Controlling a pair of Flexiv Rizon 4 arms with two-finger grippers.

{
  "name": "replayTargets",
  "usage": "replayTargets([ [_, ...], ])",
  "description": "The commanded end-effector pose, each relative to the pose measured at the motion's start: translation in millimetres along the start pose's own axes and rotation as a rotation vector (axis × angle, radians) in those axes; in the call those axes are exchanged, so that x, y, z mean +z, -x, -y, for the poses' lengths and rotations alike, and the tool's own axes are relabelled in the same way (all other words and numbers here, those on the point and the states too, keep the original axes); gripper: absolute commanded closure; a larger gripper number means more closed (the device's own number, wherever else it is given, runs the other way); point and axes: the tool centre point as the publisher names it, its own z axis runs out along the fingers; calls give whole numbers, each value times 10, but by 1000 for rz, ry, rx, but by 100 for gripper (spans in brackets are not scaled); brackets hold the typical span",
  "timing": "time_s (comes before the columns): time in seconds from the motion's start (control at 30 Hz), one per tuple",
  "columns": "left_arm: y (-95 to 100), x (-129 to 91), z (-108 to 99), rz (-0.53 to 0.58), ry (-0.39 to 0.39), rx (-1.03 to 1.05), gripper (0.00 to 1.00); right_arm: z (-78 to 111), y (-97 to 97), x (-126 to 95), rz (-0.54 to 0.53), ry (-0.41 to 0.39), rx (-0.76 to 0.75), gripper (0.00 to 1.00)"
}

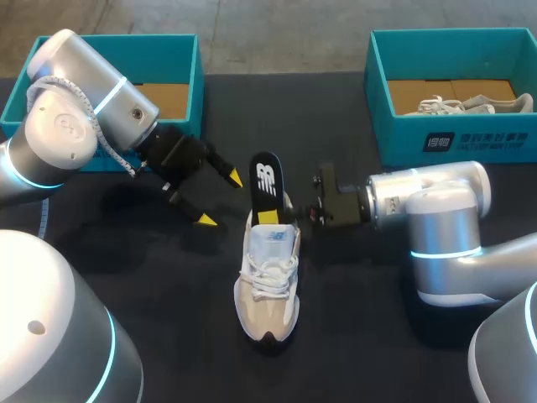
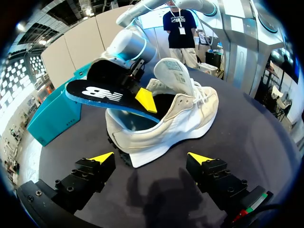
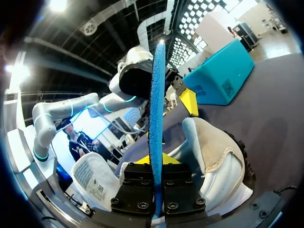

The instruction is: Take the shoe out of the shoebox, open the shoe tongue, remove and reinsert the insole, then place the shoe into the shoebox

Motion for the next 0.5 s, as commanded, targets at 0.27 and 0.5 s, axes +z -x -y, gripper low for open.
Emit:
replayTargets([
  [0.27,-4,1,2,-1,3,0,0,131,-61,19,7,10,17,100],
  [0.5,-4,1,2,-1,3,0,0,66,-77,19,9,17,6,100],
])
